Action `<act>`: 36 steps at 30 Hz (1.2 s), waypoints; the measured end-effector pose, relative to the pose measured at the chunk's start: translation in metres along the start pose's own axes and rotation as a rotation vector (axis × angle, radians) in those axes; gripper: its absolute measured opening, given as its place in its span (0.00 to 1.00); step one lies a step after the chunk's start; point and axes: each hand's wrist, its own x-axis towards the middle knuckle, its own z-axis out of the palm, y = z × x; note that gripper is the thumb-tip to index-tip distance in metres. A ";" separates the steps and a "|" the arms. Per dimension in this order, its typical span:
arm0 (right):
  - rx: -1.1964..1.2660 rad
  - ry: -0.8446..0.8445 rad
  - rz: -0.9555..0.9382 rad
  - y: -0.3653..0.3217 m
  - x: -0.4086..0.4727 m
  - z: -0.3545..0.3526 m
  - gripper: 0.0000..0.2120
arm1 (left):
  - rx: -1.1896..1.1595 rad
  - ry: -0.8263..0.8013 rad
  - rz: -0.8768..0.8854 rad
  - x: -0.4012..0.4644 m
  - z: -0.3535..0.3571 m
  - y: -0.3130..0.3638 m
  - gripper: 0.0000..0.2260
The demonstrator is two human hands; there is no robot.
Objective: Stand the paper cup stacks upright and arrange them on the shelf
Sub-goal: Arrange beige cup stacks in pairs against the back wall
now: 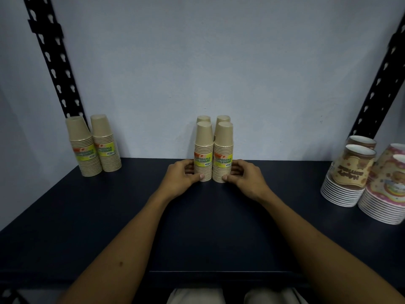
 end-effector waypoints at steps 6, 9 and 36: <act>-0.012 -0.006 -0.005 0.000 0.000 0.000 0.22 | 0.037 0.031 0.005 -0.001 0.001 0.000 0.25; -0.021 -0.008 -0.007 -0.001 -0.001 0.000 0.23 | 0.040 0.034 0.012 -0.001 0.001 0.000 0.25; -0.079 0.003 -0.012 -0.001 0.000 0.002 0.22 | 0.058 0.034 0.021 -0.002 0.001 0.000 0.25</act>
